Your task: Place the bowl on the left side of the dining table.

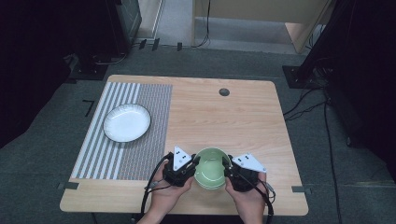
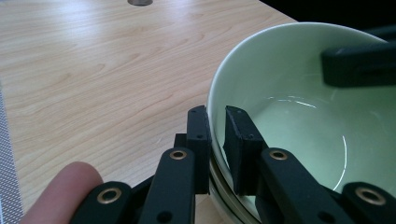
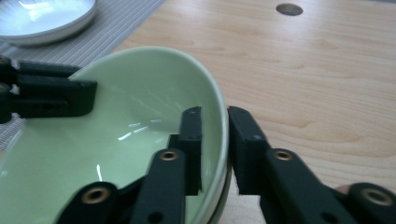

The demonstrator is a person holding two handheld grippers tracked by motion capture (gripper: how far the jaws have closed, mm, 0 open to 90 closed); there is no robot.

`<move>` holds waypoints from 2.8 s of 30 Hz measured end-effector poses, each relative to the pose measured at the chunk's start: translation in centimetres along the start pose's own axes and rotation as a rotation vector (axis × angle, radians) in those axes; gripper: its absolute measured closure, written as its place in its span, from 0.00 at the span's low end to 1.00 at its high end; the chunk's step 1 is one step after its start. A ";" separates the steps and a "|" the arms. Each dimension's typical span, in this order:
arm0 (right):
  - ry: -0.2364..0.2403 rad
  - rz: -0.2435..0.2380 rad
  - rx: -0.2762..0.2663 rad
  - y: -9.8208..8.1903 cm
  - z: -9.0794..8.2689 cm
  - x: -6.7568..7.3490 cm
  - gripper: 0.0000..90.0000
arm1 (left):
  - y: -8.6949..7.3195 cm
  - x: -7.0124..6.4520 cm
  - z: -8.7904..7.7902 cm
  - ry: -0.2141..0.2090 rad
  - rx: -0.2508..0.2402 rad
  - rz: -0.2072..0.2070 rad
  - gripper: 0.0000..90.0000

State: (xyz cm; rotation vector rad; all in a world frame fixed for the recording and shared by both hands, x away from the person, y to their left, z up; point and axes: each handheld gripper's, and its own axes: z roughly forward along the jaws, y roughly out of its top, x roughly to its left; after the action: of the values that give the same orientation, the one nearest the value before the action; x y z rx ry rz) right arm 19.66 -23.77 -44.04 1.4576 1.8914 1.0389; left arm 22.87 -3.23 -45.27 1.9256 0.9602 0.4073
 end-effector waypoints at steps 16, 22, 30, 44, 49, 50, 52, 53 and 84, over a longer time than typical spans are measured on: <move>-0.135 -0.169 -0.308 -0.1 -2.8 2.2 0.94 | 0.7 0.1 -0.9 -0.103 -0.041 -0.087 0.64; -0.194 -0.241 -0.419 -0.1 -4.4 4.4 0.94 | 1.0 0.6 -1.9 -0.174 -0.083 -0.132 0.81; -0.181 -0.215 -0.413 -0.7 -3.9 5.2 0.94 | 0.8 1.7 -2.6 -0.116 -0.129 -0.137 0.93; -0.078 -0.093 -0.361 -0.4 -3.7 4.9 0.87 | 1.1 1.6 -3.7 0.009 -0.201 -0.001 0.93; -0.059 -0.053 -0.336 -0.2 -3.6 4.7 0.66 | 1.2 2.6 -4.0 0.026 -0.212 -0.020 0.93; -0.055 -0.049 -0.331 -0.1 -3.6 4.7 0.59 | 1.2 2.7 -4.1 0.027 -0.211 -0.022 0.93; -0.059 -0.047 -0.319 0.0 -3.5 4.6 0.48 | 1.2 3.1 -4.2 0.038 -0.216 -0.027 0.93; -0.049 -0.044 -0.312 0.0 -3.4 4.6 0.41 | 1.2 3.2 -4.2 0.040 -0.216 -0.030 0.93; 0.060 -0.009 -0.289 0.0 -3.7 1.4 0.22 | 1.1 7.3 -5.5 0.097 -0.236 -0.108 0.93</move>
State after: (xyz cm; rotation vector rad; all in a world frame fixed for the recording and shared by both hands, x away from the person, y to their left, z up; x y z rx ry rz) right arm 16.36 -23.36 -41.84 1.2633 1.7014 1.3029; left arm 24.67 5.19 -42.20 1.6456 1.0261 0.5304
